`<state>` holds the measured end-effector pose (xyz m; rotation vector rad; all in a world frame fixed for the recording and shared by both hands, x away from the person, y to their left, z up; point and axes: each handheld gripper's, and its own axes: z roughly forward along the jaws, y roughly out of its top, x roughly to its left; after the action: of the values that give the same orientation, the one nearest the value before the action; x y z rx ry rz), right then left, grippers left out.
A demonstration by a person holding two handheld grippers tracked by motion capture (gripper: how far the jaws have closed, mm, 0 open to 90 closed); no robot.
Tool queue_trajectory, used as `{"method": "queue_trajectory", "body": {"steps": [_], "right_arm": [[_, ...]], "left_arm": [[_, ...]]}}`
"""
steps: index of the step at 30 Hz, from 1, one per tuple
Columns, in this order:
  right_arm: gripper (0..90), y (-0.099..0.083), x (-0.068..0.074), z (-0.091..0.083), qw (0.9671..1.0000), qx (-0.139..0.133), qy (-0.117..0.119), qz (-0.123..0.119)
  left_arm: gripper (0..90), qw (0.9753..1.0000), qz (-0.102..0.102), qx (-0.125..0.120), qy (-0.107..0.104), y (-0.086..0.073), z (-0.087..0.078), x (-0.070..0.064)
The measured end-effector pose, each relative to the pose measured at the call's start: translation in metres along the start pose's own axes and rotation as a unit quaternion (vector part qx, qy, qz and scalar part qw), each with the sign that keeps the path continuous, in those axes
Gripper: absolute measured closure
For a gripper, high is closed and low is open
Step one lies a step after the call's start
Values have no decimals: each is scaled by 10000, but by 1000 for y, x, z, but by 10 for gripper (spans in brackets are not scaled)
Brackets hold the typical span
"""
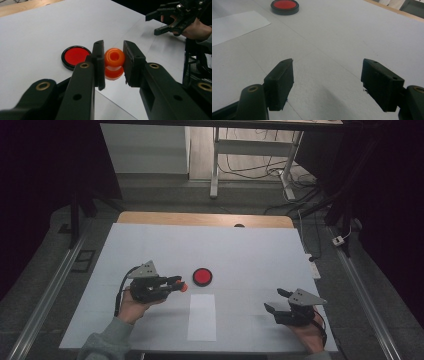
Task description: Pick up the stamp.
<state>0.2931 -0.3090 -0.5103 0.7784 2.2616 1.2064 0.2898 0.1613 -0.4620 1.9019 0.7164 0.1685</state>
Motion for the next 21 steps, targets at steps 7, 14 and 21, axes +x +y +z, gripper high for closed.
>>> {"method": "queue_trajectory", "body": {"steps": [7,14,21], "right_arm": [[256,0,0,0,10000,-4,-2,3],[256,0,0,0,10000,-10,-9,5],[257,0,1,2,10000,-9,31,-1]], "left_arm": [[724,9999,72,-55,-128,5,3,-10],[724,9993,194,-47,-311,12,12,-23],[724,9987,287,-45,-417,17,19,-34]]}}
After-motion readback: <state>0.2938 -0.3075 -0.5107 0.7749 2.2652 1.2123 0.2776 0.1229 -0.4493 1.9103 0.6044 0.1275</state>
